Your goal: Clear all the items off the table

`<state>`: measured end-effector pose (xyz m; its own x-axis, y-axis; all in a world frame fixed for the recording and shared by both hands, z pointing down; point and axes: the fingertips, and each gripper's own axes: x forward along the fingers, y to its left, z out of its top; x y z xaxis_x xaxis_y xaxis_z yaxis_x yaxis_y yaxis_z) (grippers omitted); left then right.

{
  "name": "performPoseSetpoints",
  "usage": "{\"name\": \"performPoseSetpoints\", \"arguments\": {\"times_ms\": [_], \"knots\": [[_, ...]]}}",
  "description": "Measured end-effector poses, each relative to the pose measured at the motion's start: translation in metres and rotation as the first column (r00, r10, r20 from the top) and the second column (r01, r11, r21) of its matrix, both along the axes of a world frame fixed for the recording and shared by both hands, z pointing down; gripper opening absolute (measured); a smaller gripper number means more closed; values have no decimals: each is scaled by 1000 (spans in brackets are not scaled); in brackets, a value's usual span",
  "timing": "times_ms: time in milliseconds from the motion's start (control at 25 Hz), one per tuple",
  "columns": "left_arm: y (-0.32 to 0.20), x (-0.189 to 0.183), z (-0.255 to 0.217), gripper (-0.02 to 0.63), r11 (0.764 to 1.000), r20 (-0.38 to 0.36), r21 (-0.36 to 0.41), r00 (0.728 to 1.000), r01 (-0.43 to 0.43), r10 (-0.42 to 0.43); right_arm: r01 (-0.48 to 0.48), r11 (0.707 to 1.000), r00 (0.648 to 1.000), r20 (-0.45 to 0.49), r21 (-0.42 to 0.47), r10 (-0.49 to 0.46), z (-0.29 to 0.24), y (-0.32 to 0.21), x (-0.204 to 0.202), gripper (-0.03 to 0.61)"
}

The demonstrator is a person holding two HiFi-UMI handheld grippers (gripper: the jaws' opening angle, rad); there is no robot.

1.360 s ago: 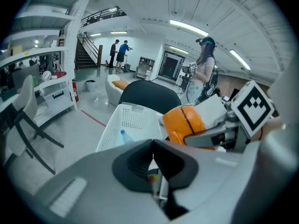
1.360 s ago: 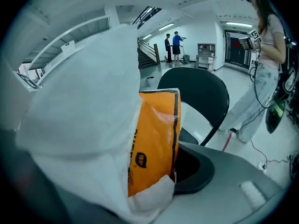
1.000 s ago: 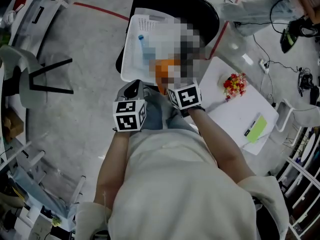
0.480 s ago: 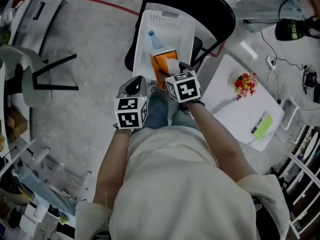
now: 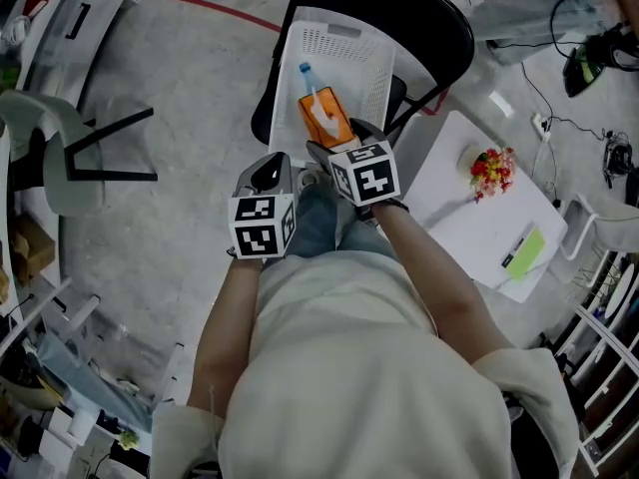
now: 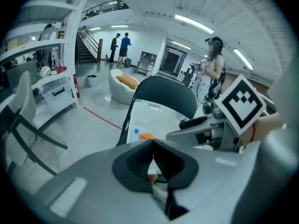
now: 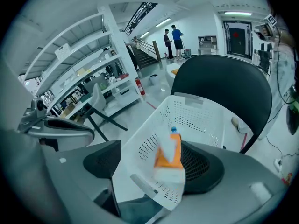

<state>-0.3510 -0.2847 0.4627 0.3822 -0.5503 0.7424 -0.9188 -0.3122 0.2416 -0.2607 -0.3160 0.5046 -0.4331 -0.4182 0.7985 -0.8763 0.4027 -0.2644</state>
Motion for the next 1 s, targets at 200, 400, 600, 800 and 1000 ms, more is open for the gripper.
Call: {"name": "performPoseSetpoints", "arguments": {"times_ms": [200,400,600,800,1000], "knots": [[0,3,0,8,1000,-3,3,1000,-2,2,9,1000,1000,-5,-2,-9,0,0,2,386],[-2,6,-3,8,1000,-6,9,1000,-8,8,2,1000,1000,-14,-3,-2,-1,3,7,355],[-2,11,-5,8,1000,-5,16,1000,-24,25,-8,1000,1000,-12,-7,8,-5,8,13,263],[-2,18,-9,8,999,-9,26,999,-46,46,-14,1000,1000,-25,-15,14,-7,14,22,105],[0,26,-12,8,997,-10,34,997,-71,72,-34,999,999,-36,-11,34,-11,21,31,0]]}}
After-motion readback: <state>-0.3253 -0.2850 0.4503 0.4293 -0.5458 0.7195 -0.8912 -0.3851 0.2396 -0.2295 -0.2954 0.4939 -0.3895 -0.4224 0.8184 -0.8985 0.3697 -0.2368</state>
